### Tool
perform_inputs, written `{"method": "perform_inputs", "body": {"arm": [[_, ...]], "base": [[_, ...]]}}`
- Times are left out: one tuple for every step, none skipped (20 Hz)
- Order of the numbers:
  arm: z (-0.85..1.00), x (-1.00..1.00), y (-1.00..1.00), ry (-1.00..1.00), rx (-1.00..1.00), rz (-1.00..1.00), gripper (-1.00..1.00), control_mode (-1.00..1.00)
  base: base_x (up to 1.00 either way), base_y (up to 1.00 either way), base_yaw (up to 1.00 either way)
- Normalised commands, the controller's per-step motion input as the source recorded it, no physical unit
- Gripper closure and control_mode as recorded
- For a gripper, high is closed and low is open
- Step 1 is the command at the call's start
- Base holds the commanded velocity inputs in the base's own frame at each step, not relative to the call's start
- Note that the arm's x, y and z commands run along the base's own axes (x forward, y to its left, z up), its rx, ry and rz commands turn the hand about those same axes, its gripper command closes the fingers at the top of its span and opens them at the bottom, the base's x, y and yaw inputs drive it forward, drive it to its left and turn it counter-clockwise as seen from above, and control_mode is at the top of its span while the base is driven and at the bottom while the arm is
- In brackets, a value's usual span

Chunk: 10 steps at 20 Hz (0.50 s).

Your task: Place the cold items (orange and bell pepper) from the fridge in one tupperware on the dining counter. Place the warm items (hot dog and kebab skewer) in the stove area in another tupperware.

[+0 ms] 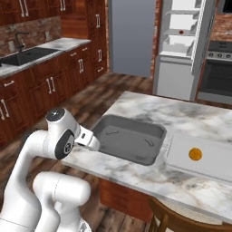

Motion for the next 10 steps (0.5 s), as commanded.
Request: {"method": "perform_inputs", "body": {"arm": [[0.00,0.00,0.00,0.00,0.00,0.00,-1.00,1.00],[0.00,0.00,0.00,0.00,0.00,0.00,-1.00,1.00],[0.00,0.00,0.00,0.00,0.00,0.00,-1.00,1.00],[0.00,0.00,0.00,0.00,0.00,0.00,-1.00,1.00],[0.00,0.00,0.00,0.00,0.00,0.00,-1.00,1.00],[0.00,0.00,0.00,0.00,0.00,0.00,-1.00,1.00],[0.00,0.00,0.00,0.00,0.00,0.00,-1.00,1.00],[0.00,0.00,0.00,0.00,0.00,0.00,-1.00,1.00],[0.00,0.00,0.00,0.00,0.00,0.00,-1.00,1.00],[0.00,0.00,0.00,0.00,0.00,0.00,-1.00,1.00]], "base": [[0.00,0.76,0.00],[0.00,0.80,0.00],[0.00,0.94,0.00],[0.00,0.97,0.00],[0.00,1.00,-0.02],[0.00,1.00,-0.06],[0.00,1.00,-0.07],[0.00,1.00,-0.09],[0.00,1.00,-0.11],[0.00,1.00,-0.13]]}}
